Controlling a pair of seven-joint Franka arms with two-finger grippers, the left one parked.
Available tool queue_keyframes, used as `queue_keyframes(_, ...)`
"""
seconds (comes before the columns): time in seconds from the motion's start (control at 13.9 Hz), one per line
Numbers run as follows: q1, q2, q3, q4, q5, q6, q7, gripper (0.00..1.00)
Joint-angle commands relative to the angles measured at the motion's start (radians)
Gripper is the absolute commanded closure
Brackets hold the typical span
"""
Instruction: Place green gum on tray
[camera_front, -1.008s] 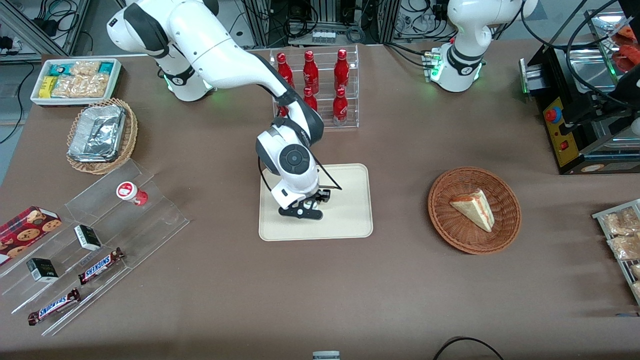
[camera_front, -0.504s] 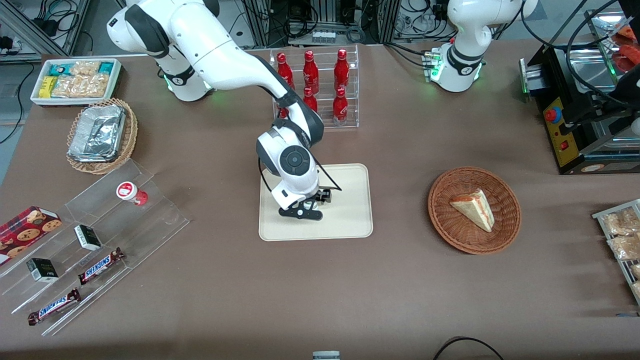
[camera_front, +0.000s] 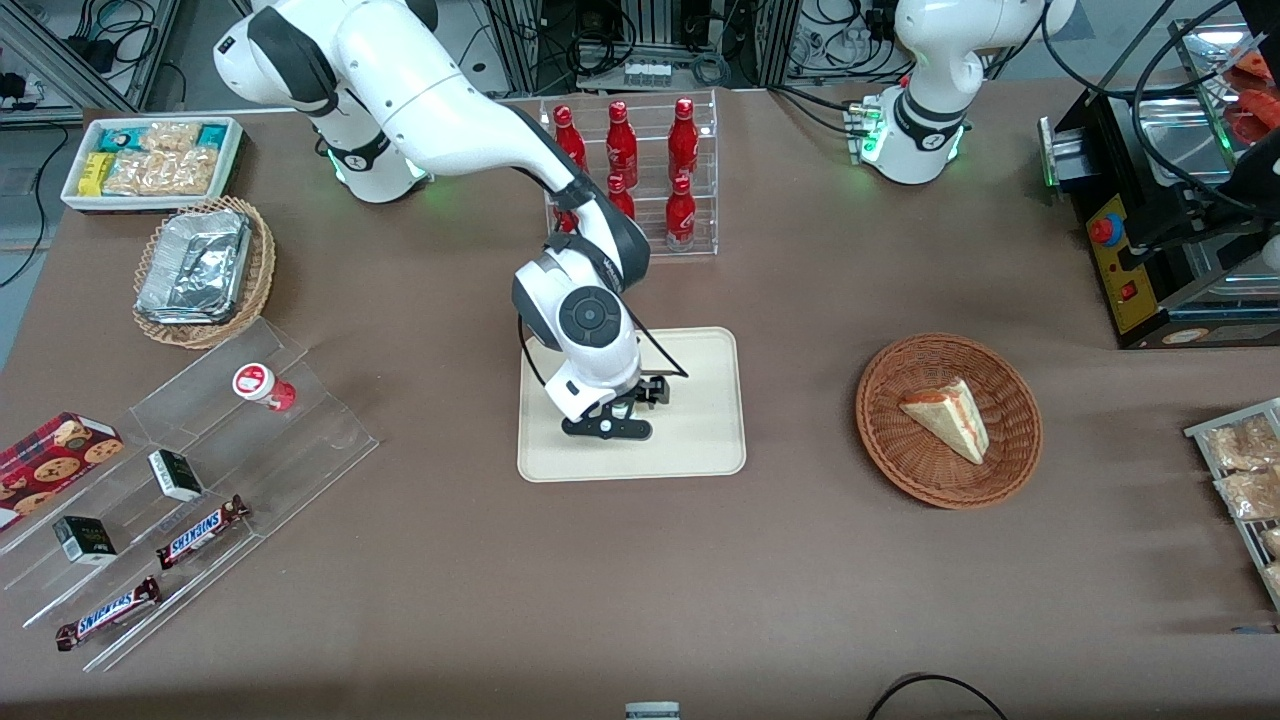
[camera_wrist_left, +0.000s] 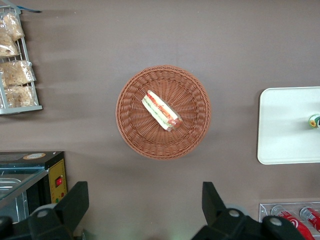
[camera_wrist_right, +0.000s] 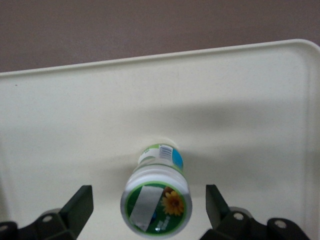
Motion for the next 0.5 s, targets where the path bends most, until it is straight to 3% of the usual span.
queue_keyframes(0.0,-0.012,-0.078,-0.010,0.004,0.009,-0.115,-0.072,0.00)
queue_keyframes(0.43,-0.124,-0.248,-0.013,0.001,0.009,-0.388,-0.288,0.00)
